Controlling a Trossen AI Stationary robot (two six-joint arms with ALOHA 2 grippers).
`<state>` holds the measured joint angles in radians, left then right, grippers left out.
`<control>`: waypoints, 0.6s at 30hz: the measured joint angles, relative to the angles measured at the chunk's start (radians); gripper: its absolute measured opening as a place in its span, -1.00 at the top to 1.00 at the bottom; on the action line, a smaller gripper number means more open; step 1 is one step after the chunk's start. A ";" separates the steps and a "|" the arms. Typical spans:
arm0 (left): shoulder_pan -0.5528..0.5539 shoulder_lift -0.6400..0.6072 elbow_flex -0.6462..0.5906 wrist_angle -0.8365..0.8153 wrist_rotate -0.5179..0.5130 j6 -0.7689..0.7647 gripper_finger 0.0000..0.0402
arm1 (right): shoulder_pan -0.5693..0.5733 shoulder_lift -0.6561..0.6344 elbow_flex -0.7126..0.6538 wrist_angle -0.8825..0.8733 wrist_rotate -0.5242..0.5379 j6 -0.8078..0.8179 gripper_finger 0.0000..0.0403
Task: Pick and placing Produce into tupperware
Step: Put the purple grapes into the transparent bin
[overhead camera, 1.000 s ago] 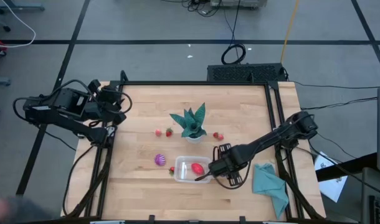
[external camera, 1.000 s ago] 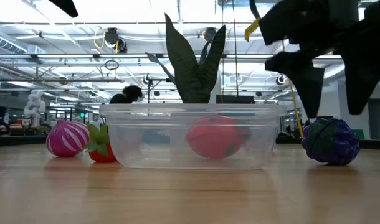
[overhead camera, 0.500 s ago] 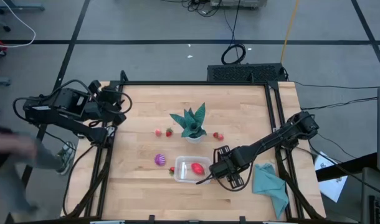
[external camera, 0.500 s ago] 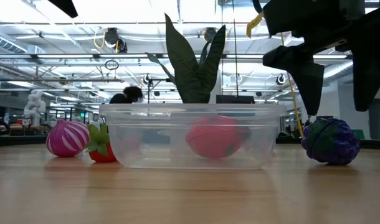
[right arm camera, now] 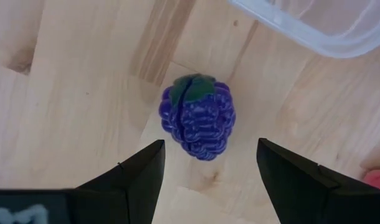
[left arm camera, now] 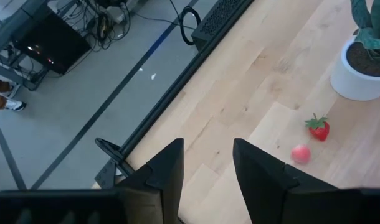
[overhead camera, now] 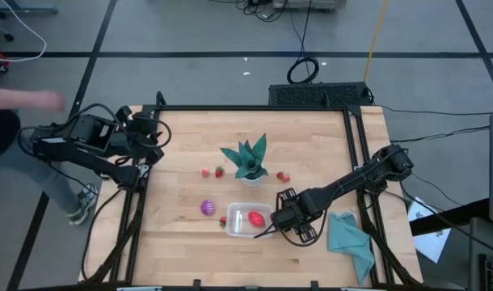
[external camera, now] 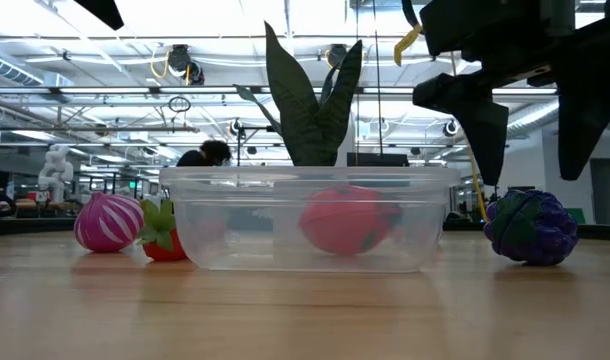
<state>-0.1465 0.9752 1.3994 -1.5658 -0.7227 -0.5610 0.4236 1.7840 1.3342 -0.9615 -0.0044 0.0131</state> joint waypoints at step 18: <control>0.000 0.000 0.000 -0.001 -0.004 0.001 0.28 | -0.025 0.000 -0.086 0.086 -0.053 0.001 -0.20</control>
<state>-0.1467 0.9752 1.3994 -1.5665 -0.7265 -0.5596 0.3988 1.7840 1.2480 -0.8758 -0.0576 0.0143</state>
